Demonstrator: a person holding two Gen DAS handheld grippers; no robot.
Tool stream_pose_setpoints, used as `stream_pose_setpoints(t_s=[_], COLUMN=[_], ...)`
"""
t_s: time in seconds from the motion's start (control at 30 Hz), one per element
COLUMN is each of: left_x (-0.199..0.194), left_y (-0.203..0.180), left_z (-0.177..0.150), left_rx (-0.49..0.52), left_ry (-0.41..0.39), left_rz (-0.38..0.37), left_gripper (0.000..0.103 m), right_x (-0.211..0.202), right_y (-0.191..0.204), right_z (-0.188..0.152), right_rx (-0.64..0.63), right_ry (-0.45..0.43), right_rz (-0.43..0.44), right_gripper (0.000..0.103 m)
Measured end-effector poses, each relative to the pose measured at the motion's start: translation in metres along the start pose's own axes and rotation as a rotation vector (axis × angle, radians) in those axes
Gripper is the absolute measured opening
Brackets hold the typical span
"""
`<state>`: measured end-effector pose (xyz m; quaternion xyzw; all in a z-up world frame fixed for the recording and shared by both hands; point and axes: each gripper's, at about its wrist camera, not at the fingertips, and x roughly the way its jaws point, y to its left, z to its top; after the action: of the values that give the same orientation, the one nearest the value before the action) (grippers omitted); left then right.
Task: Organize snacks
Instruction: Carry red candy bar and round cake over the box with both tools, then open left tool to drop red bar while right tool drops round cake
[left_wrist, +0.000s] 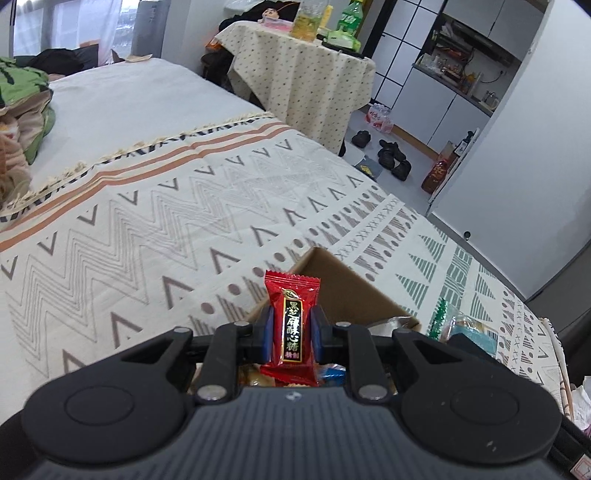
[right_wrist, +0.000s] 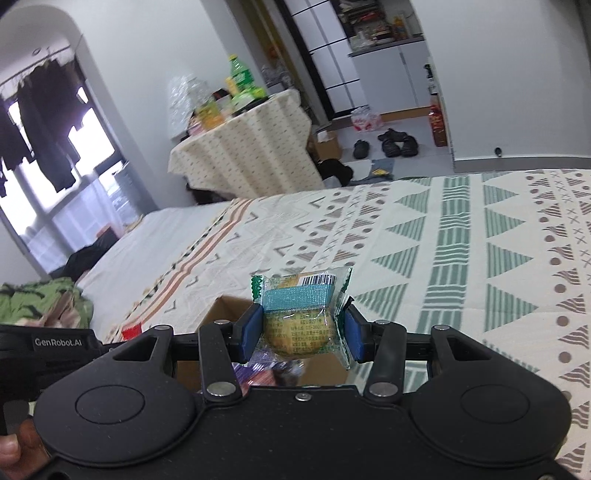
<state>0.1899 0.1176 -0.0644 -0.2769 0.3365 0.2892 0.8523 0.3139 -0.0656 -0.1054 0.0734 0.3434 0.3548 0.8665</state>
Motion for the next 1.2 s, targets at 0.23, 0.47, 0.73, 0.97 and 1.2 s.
stream_pose_setpoints(t_s=[0.23, 0.47, 0.73, 0.97, 1.2], left_x=[0.007, 0.011, 0.007, 0.005, -0.001], left_y=[0.013, 0.022, 0.035, 0.03, 0.015], left_z=[-0.006, -0.003, 0.007, 0.016, 0.022], left_rx=[-0.023, -0.028, -0.068, 0.017, 0.144], left_ry=[0.051, 0.097, 0.117, 0.148, 0.18], left_rz=[-0.017, -0.001, 0.026, 0.005, -0.051], left_gripper=[0.02, 0.025, 0.04, 0.069, 0.079], right_x=[0.002, 0.007, 0.013, -0.009, -0.049], right_y=[0.021, 0.035, 0.039, 0.024, 0.017], right_z=[-0.008, -0.012, -0.021, -0.021, -0.024], right_rx=[-0.044, -0.049, -0.036, 0.052, 0.149], right_ry=[0.03, 0.063, 0.124, 0.129, 0.128], right_rz=[0.012, 0.046, 0.051, -0.023, -0.12], right_gripper=[0.046, 0.047, 0.057, 0.057, 0.057])
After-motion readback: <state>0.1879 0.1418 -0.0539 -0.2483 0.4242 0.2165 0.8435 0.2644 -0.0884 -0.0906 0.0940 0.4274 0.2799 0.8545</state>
